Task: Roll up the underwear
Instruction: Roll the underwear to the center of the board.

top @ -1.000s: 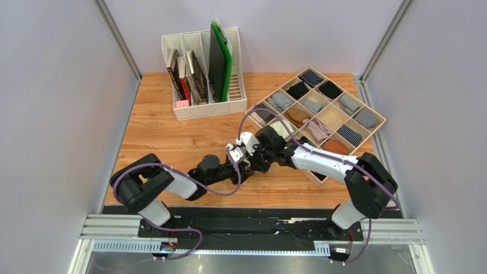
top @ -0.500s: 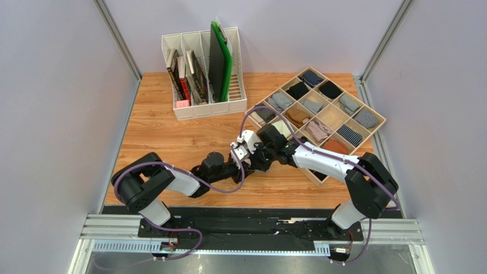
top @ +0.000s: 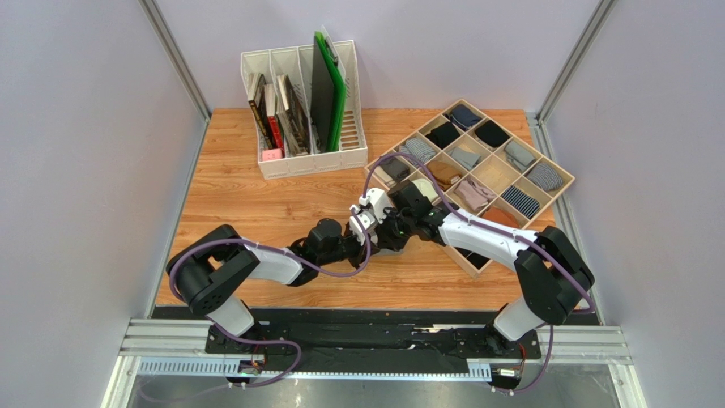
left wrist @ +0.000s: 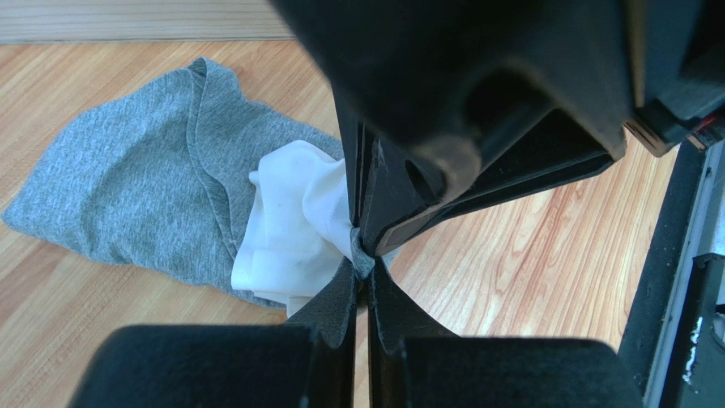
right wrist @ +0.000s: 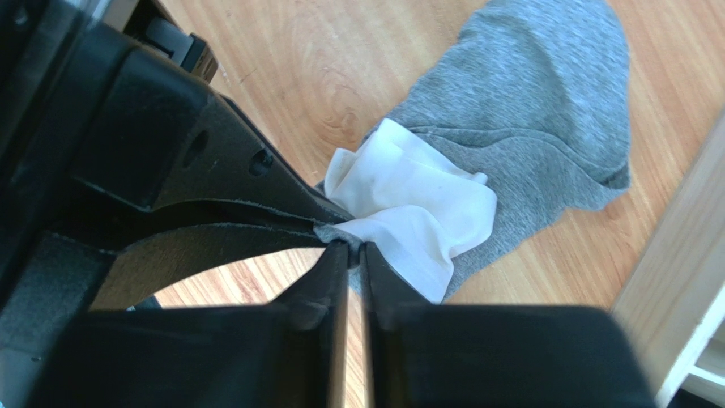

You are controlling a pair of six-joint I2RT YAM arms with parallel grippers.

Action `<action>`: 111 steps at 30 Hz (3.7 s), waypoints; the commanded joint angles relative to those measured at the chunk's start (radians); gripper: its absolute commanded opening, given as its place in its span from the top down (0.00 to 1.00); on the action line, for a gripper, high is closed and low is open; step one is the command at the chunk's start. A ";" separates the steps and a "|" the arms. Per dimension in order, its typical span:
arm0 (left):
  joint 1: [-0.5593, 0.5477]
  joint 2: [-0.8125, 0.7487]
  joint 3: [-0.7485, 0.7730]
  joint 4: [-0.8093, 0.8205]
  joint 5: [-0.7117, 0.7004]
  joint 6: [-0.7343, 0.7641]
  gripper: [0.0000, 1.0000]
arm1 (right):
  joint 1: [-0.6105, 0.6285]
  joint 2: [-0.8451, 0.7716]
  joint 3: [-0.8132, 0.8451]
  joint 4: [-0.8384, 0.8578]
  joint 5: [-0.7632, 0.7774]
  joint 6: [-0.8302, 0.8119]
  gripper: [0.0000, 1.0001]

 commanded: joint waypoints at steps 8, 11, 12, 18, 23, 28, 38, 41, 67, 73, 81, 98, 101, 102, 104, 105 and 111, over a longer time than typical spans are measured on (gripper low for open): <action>0.019 -0.030 0.093 -0.274 -0.050 -0.089 1.00 | 0.004 -0.151 -0.033 0.091 0.002 -0.002 0.17; 0.047 -0.047 0.067 -0.260 -0.020 -0.112 1.00 | -0.005 -0.182 -0.064 0.126 0.025 0.015 0.17; 0.051 -0.056 0.061 -0.255 -0.013 -0.123 1.00 | -0.008 -0.203 -0.090 0.138 0.028 0.026 0.17; 0.087 -0.085 0.024 -0.248 0.035 -0.178 1.00 | 0.009 -0.271 -0.189 0.224 0.052 0.023 0.19; 0.143 -0.093 -0.013 -0.202 0.102 -0.255 1.00 | 0.084 -0.274 -0.242 0.301 0.144 -0.016 0.21; 0.179 -0.075 -0.024 -0.163 0.185 -0.303 1.00 | 0.162 -0.249 -0.285 0.396 0.242 -0.040 0.23; 0.219 -0.044 -0.032 -0.116 0.276 -0.349 1.00 | 0.205 -0.144 -0.271 0.460 0.290 -0.094 0.30; 0.234 -0.042 -0.035 -0.117 0.285 -0.355 1.00 | 0.207 -0.105 -0.260 0.457 0.276 -0.097 0.34; 0.309 -0.122 -0.093 -0.059 0.403 -0.349 0.61 | 0.184 -0.018 -0.134 0.267 0.149 -0.057 1.00; 0.309 -0.252 -0.101 -0.264 0.311 -0.264 0.28 | 0.168 -0.010 -0.059 0.135 0.072 -0.039 1.00; 0.309 -0.299 -0.147 -0.297 0.222 -0.263 0.28 | 0.102 0.065 -0.006 0.114 -0.053 0.003 1.00; 0.311 -0.079 -0.114 -0.099 0.204 -0.295 0.30 | 0.013 0.183 0.079 0.072 -0.198 -0.004 1.00; 0.309 -0.029 -0.093 -0.097 0.210 -0.298 0.45 | 0.004 0.189 0.082 0.074 -0.210 0.001 1.00; 0.311 -0.019 -0.088 -0.096 0.211 -0.301 0.51 | 0.000 0.189 0.082 0.074 -0.210 0.001 1.00; 0.309 -0.003 -0.088 -0.087 0.214 -0.306 0.63 | -0.003 0.188 0.083 0.074 -0.212 0.003 1.00; 0.309 -0.001 -0.085 -0.090 0.207 -0.307 0.67 | -0.005 0.185 0.085 0.074 -0.212 0.006 1.00; 0.311 -0.002 -0.030 -0.202 0.190 -0.313 1.00 | -0.005 0.116 0.084 0.062 -0.138 0.030 0.67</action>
